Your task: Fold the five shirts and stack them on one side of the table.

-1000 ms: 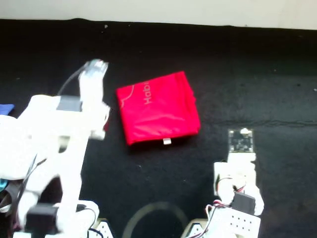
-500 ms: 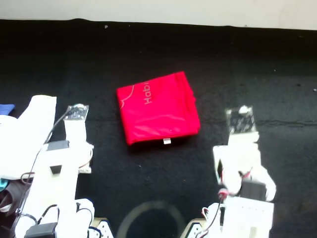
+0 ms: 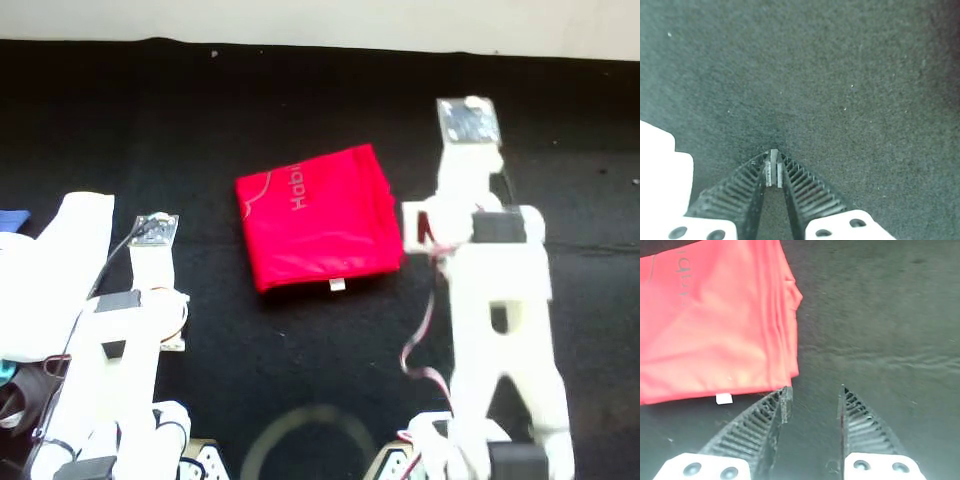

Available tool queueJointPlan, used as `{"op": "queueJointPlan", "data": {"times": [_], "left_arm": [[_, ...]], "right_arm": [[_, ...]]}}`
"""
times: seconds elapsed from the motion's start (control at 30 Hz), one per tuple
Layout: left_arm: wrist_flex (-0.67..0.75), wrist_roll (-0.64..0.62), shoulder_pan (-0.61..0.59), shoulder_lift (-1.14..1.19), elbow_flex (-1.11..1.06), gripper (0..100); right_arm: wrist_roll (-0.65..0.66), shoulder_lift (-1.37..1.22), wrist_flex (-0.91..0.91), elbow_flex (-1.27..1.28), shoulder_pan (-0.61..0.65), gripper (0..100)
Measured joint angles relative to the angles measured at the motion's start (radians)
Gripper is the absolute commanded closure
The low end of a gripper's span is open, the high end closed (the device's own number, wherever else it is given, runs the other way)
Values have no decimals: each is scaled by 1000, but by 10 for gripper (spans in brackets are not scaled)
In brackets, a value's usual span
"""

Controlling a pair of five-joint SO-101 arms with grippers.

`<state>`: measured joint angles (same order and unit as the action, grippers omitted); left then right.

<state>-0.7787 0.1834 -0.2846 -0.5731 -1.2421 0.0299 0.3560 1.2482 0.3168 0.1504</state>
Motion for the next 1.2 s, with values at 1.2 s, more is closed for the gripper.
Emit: {"op": "queueJointPlan", "data": {"times": [1.2], "left_arm": [[3, 0, 0, 0, -3, 990]], "right_arm": [[-63, -1254, 133, -1033, 144, 998]]}}
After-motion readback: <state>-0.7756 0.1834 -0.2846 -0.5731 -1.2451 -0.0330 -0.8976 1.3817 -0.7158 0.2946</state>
